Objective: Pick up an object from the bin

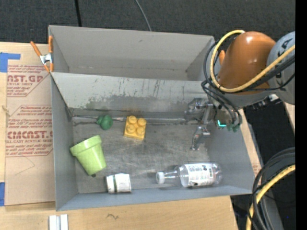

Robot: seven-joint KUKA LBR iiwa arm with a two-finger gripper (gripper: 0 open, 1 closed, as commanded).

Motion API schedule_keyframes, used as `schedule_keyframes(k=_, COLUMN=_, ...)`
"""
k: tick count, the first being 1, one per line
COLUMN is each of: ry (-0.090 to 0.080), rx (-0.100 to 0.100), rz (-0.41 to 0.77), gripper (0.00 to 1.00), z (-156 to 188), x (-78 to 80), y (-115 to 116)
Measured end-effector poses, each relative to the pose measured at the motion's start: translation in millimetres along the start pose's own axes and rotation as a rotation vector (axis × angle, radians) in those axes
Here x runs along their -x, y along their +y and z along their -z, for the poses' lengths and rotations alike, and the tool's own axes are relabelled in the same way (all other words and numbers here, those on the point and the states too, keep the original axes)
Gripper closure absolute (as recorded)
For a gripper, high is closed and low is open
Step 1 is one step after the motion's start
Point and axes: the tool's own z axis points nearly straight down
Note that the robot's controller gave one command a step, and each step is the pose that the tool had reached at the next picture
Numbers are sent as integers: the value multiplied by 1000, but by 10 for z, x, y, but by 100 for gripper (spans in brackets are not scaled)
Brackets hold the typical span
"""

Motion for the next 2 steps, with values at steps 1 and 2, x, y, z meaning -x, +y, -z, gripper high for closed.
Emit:
schedule_keyframes(k=1, ry=-8, rx=-1, rz=1, gripper=0, z=44, x=17, y=2)
schedule_keyframes(k=2, ry=-10, rx=-1, rz=113, gripper=0, z=-440, x=-233, y=-197)
